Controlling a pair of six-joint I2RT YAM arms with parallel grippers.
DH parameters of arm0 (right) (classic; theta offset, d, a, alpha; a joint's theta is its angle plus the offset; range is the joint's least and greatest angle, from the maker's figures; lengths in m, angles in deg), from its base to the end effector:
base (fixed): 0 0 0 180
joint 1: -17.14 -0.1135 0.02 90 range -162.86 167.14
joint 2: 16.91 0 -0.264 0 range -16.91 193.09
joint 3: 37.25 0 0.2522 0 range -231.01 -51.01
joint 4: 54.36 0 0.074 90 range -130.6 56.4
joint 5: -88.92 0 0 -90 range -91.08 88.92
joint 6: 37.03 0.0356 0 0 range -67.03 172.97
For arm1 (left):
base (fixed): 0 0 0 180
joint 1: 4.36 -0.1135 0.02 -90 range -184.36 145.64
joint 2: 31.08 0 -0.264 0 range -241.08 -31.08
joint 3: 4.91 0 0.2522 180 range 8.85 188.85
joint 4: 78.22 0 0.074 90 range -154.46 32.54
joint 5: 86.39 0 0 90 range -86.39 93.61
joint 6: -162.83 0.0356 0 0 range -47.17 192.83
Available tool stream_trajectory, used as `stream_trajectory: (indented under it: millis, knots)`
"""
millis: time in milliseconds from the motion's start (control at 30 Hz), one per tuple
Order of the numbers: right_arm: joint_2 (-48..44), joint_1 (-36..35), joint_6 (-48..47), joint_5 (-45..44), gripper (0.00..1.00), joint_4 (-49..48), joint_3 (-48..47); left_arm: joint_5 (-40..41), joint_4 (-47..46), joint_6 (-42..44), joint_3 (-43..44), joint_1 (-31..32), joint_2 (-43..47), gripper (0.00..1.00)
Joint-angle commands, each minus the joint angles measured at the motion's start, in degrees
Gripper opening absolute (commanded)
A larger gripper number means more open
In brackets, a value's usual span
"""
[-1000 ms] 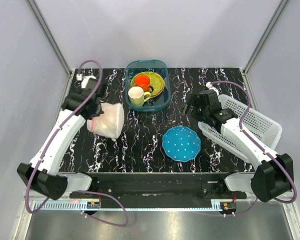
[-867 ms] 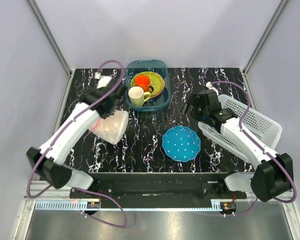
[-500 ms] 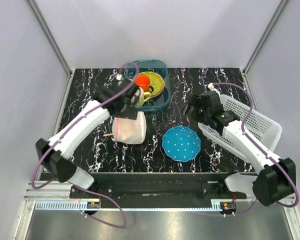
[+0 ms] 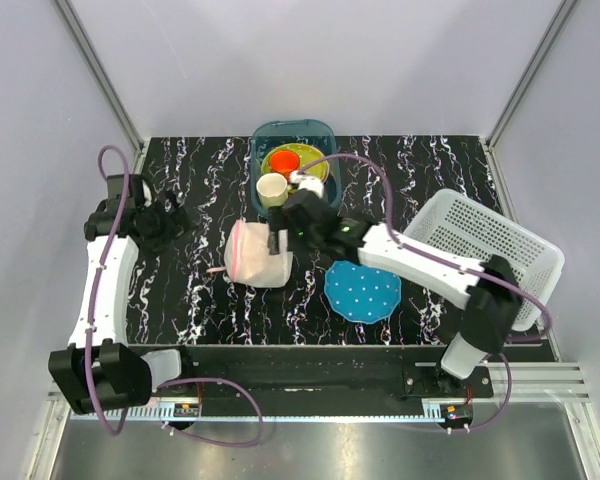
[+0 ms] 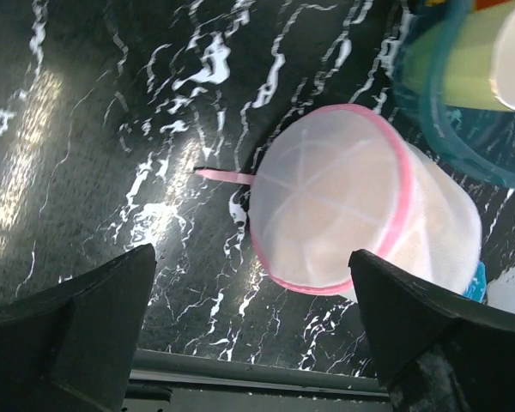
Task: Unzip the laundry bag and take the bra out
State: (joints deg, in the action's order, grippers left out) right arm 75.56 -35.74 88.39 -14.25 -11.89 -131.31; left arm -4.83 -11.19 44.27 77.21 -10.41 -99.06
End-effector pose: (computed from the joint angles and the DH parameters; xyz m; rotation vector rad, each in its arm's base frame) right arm 0.2271 0.2867 0.3131 -0.2311 2.3110 0.5462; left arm 0.2307 0.0192 0.3328 -0.6880 2.4174 -0.3464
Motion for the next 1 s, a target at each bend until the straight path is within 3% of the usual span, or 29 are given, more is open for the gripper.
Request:
stream_trajectory:
  millis: [0, 367, 467, 567, 600, 667, 800, 900, 933, 967]
  knots:
    - [7.1, -5.3, -1.6, -4.8, 1.0, 3.8, -10.2, -4.8, -4.0, -2.4, -3.3, -4.5, 2.0, 0.99]
    - [25.6, -9.7, -3.8, -7.3, 0.96, 2.0, -27.6, -1.7, -4.6, -4.7, -7.0, -6.7, 4.8, 0.99]
    - [30.7, -9.7, -4.7, -7.7, 0.88, 1.9, -31.0, -2.3, -5.1, -4.9, -7.2, -6.8, 5.1, 0.99]
    - [32.6, -9.7, -4.9, -5.4, 0.37, 3.2, -33.8, -2.5, -5.2, -4.4, -7.0, -6.8, 4.9, 0.99]
    - [31.4, -9.7, -4.9, -5.1, 0.0, 3.0, -33.7, -2.5, -5.2, -3.4, -6.9, -6.8, 4.8, 0.99]
    - [29.2, -9.6, -6.9, -3.5, 0.0, 2.5, -32.6, -1.8, -5.0, -2.6, -6.7, -6.8, 4.4, 0.99]
    - [16.2, -8.2, -11.4, 3.7, 0.0, -3.9, -23.9, -5.3, -6.7, -2.3, -7.7, -6.9, 4.4, 0.99]
    - [7.1, -2.4, -12.0, 23.0, 0.0, -12.3, -13.5, -11.0, -10.3, -1.2, -9.4, -6.8, 6.2, 0.99]
    - [5.4, 0.0, -10.2, 34.8, 0.0, -16.7, -8.6, -14.7, -11.6, -0.6, -9.8, -6.7, 6.9, 0.98]
    - [4.1, 2.2, -9.2, 40.9, 0.0, -18.8, -6.5, -16.5, -14.0, 0.2, -10.3, -6.8, 7.8, 0.98]
